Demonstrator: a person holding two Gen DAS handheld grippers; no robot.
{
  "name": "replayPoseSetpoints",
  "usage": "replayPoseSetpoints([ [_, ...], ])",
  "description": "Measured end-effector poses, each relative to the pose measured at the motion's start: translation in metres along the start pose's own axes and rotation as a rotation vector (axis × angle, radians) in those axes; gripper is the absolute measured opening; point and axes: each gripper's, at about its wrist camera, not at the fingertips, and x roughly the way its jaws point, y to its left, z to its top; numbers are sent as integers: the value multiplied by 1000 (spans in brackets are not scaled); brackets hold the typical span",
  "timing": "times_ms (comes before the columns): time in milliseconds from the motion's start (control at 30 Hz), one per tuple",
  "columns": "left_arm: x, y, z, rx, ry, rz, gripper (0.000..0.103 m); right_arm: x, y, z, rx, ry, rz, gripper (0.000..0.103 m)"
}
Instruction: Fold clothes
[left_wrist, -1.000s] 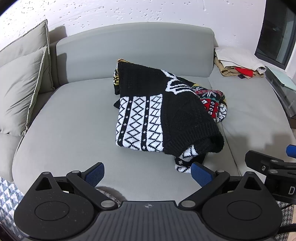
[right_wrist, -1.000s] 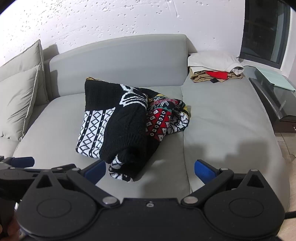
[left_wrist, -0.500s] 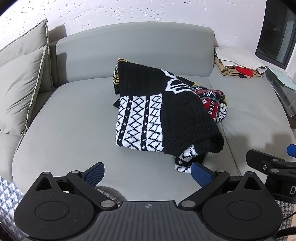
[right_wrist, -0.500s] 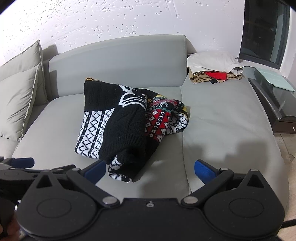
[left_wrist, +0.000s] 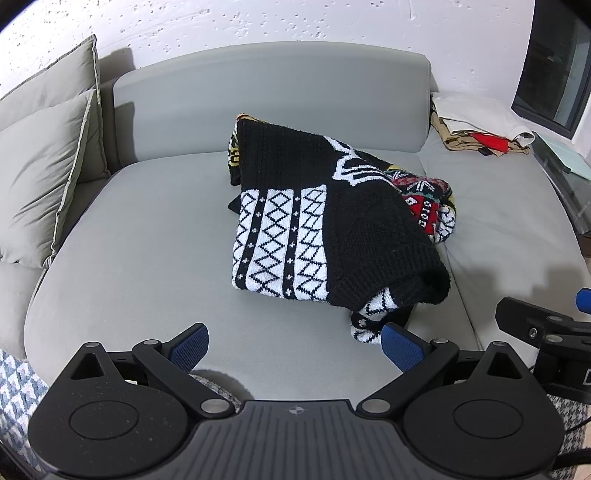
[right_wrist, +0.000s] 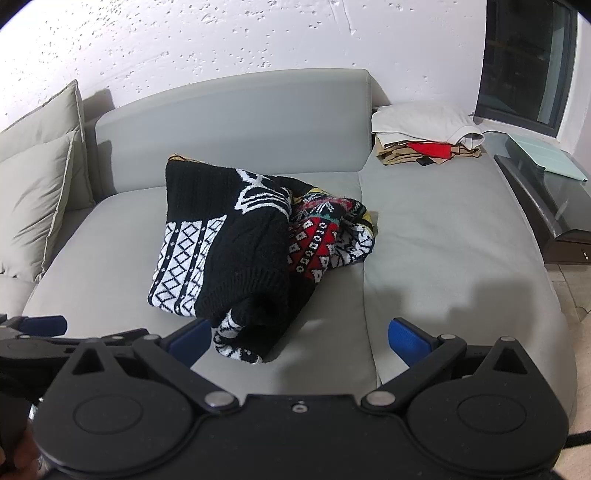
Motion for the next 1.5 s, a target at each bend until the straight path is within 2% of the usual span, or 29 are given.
replayPoseSetpoints([
  [300,5,0,1,19,2,34,101,4,-1,0,9,5,0,103],
  [500,14,3,5,51,0,123,101,13,1,0,7,13,-11,103],
  [733,27,11,11,69,10,198,102,35,8,7,-21,26,-68,103],
  [1033,42,37,18,9,39,158,102,74,13,24,-68,69,-131,103],
  [1167,48,50,21,-14,28,186,102,94,21,33,-126,86,-205,103],
  [1300,49,60,22,-41,20,191,102,104,27,41,-151,59,-260,103],
  [1500,55,67,20,-59,32,175,102,108,34,48,-190,34,-287,103],
])
